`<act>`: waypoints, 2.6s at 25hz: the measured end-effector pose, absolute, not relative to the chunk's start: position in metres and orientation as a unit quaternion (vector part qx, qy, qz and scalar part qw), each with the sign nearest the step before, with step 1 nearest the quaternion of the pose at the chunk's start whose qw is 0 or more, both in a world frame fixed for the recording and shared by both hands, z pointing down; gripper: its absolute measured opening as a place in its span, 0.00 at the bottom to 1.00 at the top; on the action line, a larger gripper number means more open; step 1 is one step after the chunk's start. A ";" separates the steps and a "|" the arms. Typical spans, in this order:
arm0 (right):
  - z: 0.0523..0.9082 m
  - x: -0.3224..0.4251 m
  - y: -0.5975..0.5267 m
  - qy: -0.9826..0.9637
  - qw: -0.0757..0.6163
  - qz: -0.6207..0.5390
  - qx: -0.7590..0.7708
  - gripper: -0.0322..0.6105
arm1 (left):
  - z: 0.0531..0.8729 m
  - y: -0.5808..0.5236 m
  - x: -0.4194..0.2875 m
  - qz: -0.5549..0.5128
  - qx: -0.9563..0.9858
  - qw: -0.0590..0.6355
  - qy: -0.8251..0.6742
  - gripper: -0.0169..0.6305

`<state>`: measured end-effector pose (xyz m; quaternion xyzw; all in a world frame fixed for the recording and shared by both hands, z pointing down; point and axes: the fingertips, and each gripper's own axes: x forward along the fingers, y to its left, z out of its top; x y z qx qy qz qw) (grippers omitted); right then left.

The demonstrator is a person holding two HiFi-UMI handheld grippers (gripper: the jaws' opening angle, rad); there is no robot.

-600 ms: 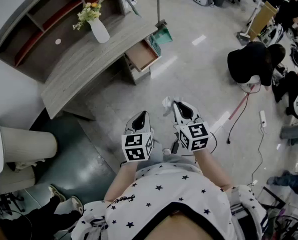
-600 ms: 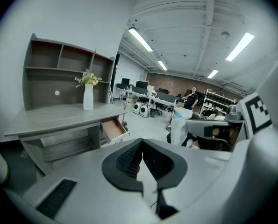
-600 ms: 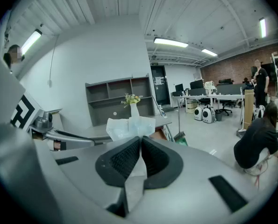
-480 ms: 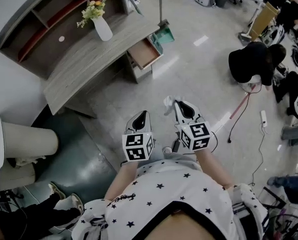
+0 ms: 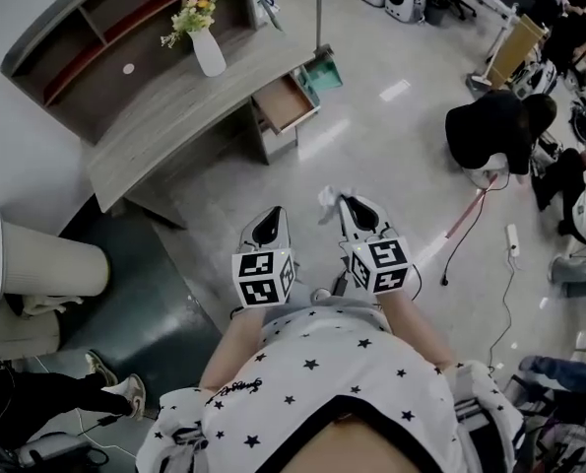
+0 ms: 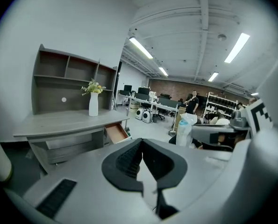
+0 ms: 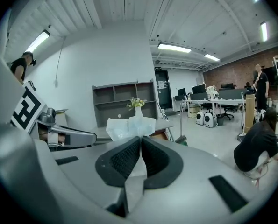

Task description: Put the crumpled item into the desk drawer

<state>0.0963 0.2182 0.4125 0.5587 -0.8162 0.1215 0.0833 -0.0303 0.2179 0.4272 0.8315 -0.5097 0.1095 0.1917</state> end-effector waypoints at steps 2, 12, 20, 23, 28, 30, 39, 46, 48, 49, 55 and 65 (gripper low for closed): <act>0.413 0.096 0.222 -0.817 0.084 0.122 0.557 0.06 | 0.426 0.220 -0.030 0.108 0.831 0.192 -0.511 0.05; 0.417 0.094 0.231 -0.821 0.078 0.136 0.549 0.07 | 0.434 0.231 -0.032 0.110 0.826 0.204 -0.514 0.05; 0.424 0.096 0.200 -0.821 0.084 0.140 0.546 0.07 | 0.442 0.200 -0.031 0.114 0.823 0.210 -0.515 0.05; 0.426 0.099 0.178 -0.819 0.083 0.138 0.551 0.07 | 0.445 0.178 -0.032 0.114 0.824 0.210 -0.515 0.05; 0.429 0.102 0.134 -0.817 0.088 0.137 0.553 0.07 | 0.447 0.134 -0.031 0.112 0.824 0.211 -0.514 0.05; 0.429 0.102 0.113 -0.817 0.089 0.137 0.553 0.07 | 0.446 0.114 -0.031 0.111 0.824 0.212 -0.513 0.05; 0.421 0.096 0.011 -0.814 0.087 0.138 0.557 0.07 | 0.441 0.016 -0.036 0.113 0.826 0.216 -0.507 0.05; 0.424 0.084 -0.063 -0.809 0.088 0.143 0.563 0.07 | 0.439 -0.059 -0.045 0.115 0.832 0.215 -0.498 0.05; 0.427 0.080 -0.084 -0.807 0.090 0.143 0.566 0.07 | 0.441 -0.080 -0.049 0.117 0.834 0.215 -0.494 0.05; 0.428 0.079 -0.093 -0.806 0.091 0.144 0.567 0.07 | 0.442 -0.089 -0.051 0.118 0.835 0.215 -0.492 0.05; 0.439 0.072 -0.141 -0.799 0.097 0.148 0.574 0.07 | 0.450 -0.137 -0.062 0.120 0.837 0.220 -0.487 0.05; 0.475 0.064 -0.196 -0.796 0.127 0.164 0.569 0.07 | 0.469 -0.186 -0.073 0.133 0.833 0.229 -0.486 0.05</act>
